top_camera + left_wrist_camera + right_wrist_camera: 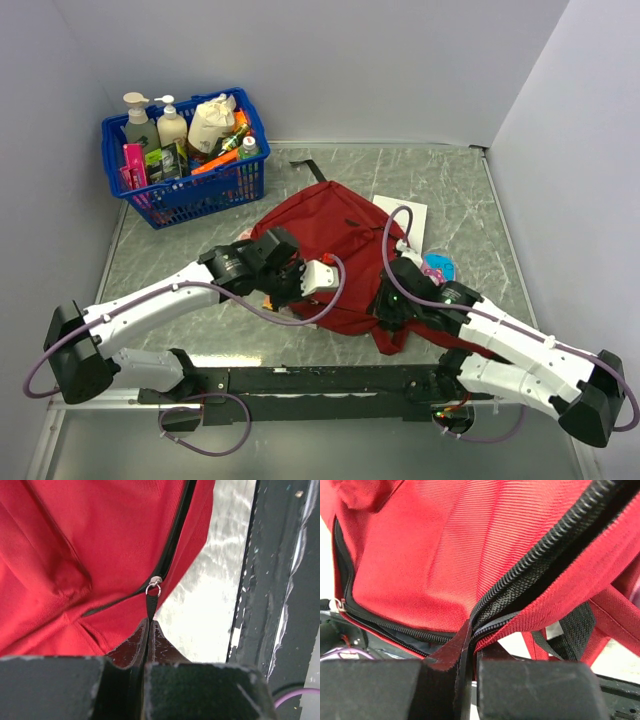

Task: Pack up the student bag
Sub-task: Unzip the student bag at the center of the board.

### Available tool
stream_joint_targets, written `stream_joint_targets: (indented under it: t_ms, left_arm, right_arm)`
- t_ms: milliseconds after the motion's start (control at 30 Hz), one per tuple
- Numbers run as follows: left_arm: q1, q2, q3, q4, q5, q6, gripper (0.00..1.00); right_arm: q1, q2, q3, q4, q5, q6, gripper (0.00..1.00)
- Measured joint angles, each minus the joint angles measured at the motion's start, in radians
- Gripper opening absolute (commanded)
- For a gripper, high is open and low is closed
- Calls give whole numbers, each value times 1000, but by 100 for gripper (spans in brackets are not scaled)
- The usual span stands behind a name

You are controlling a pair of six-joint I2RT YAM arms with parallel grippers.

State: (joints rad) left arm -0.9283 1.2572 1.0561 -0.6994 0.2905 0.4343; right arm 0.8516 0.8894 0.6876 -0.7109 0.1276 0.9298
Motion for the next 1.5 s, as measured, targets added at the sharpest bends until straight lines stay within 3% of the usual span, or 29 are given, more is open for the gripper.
stream_joint_targets:
  t_ms: [200, 233, 300, 333, 400, 433, 467, 567, 700, 967, 1133, 1367, 1500]
  left_arm:
    - [38, -1, -103, 32, -3, 12, 1]
    - [46, -1, -116, 38, -5, 14, 6]
    - [61, -1, -127, 47, -8, 16, 28]
    - [65, -1, -127, 50, -13, 14, 58]
    - [75, 0, -121, 29, -31, 13, 73]
    - [80, 5, -110, 13, -35, 1, 88]
    - [85, 14, -90, -3, -34, -12, 89]
    - [88, 36, 3, -27, -8, -37, 91]
    - [85, 70, 170, -13, 50, -55, 91]
    - [30, 279, 281, 103, 86, -74, 81]
    - [3, 428, 277, 170, 85, -113, 86]
    - [-63, 495, 278, 267, 84, -189, 91]
    - [-88, 515, 280, 302, 87, -226, 91]
  right_arm:
    - [0, -47, -41, 8, 8, 13, 0]
    - [0, -52, -45, 10, 8, 14, 0]
    - [0, -58, -51, 18, 7, 15, 0]
    - [0, -58, -52, 20, 8, 12, 0]
    - [-3, -59, -56, 9, 14, 2, 11]
    - [-5, -61, -61, 9, 14, -5, 18]
    - [-5, -64, -68, 13, 11, -10, 37]
    - [-5, -103, -100, 41, 1, -32, 59]
    - [-6, -265, -202, 125, -24, -81, 67]
    - [-6, -534, -292, 178, 21, -85, 64]
    - [-6, -660, -270, 108, 140, -70, 58]
    - [-6, -519, -177, -11, 296, -51, 52]
    - [-6, -449, -177, -35, 315, -51, 34]
